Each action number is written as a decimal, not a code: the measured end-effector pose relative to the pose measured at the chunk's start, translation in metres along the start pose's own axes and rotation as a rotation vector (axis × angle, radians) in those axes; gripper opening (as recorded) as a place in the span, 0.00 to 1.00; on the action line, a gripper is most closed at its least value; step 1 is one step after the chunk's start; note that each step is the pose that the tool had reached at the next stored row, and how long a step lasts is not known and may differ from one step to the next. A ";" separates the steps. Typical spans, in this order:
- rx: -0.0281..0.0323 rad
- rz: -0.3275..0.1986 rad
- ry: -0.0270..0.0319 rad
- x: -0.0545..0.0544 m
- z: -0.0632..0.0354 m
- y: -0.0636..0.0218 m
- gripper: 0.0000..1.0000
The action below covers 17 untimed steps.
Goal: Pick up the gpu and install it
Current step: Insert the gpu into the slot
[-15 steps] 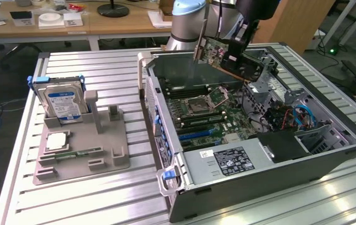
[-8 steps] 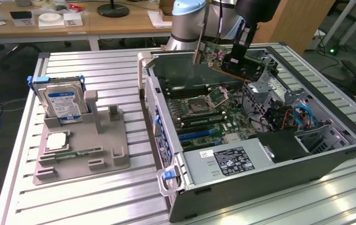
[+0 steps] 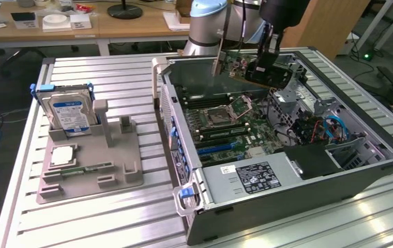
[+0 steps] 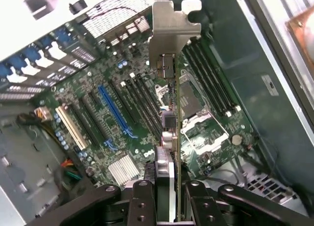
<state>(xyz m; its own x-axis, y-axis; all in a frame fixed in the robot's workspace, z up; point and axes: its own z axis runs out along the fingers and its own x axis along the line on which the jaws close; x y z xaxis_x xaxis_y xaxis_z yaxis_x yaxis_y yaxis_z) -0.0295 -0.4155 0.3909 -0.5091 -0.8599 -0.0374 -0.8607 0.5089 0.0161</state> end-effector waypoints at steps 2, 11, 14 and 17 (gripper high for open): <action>-0.0014 -0.037 0.0005 0.000 0.0006 0.0001 0.28; -0.0068 -0.200 0.0028 0.000 0.0032 0.0000 0.28; -0.0079 -0.256 0.0033 0.000 0.0040 -0.0001 0.28; -0.0087 -0.310 0.0035 0.000 0.0049 -0.0001 0.28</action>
<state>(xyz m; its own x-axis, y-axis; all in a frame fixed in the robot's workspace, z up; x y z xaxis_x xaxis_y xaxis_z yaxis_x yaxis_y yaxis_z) -0.0295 -0.4155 0.3859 -0.2224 -0.9742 -0.0384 -0.9750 0.2220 0.0130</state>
